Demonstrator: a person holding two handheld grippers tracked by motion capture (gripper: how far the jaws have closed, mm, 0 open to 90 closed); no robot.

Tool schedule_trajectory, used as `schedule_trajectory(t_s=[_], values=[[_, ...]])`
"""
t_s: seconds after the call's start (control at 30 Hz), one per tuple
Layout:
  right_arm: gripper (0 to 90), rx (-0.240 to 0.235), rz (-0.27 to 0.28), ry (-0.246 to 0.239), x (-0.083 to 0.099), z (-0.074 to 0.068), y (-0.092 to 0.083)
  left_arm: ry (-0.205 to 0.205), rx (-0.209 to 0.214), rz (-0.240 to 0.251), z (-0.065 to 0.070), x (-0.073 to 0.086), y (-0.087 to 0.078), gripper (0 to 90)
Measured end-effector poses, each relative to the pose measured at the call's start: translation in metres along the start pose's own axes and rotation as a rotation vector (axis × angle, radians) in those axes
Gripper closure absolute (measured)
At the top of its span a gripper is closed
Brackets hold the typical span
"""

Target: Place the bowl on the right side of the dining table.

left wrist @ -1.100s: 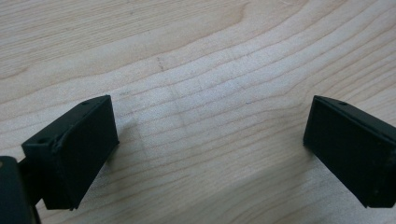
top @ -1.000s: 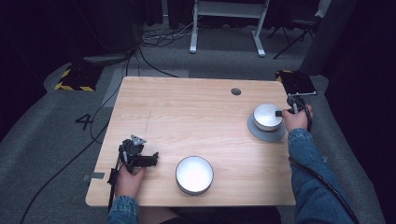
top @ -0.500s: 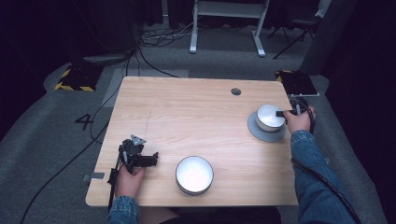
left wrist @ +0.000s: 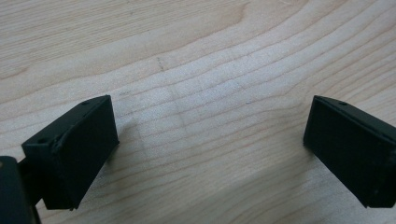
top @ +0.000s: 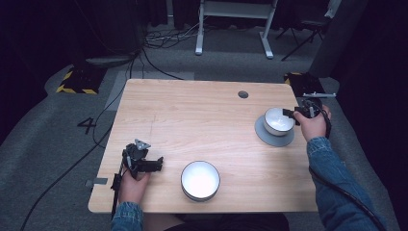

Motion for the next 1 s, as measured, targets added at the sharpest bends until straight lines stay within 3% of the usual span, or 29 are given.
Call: schedule_trajectory(t_s=[0.2, 0.43, 0.77, 0.83, 0.93, 1.0], values=[[35.9, -0.065, 0.024, -0.075, -0.006, -0.024, -0.019, 0.000, 0.000, 0.000, 0.000, 0.000, 0.000, 3.1], [35.7, -0.117, 0.042, -0.112, -0.008, -0.043, -0.036, 0.000, 0.000, 0.000, 0.000, 0.000, 0.000, 3.1], [35.3, -0.208, 0.042, -0.193, -0.004, -0.080, -0.060, 0.001, -0.001, -0.004, 0.000, 0.000, 0.000, 3.1], [35.3, -0.213, 0.037, -0.195, -0.003, -0.084, -0.063, 0.003, -0.006, -0.006, 0.000, 0.000, -0.001, 3.1], [35.3, -0.233, 0.025, -0.250, 0.002, -0.093, -0.071, 0.002, -0.006, -0.008, 0.000, 0.001, -0.001, 3.1], [35.3, -0.242, 0.023, -0.255, 0.004, -0.097, -0.075, 0.002, -0.005, -0.008, 0.000, 0.001, -0.001, 3.1]])
Point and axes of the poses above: each handheld gripper's, and its own axes: y roughly forward along the jaws, x roughly out of its underside, z roughly to its right, the point moved 7 cm from there along y, roughly forward along the jaws, and after that the axes turned 1 degree about -y, right-handed, at the moved point
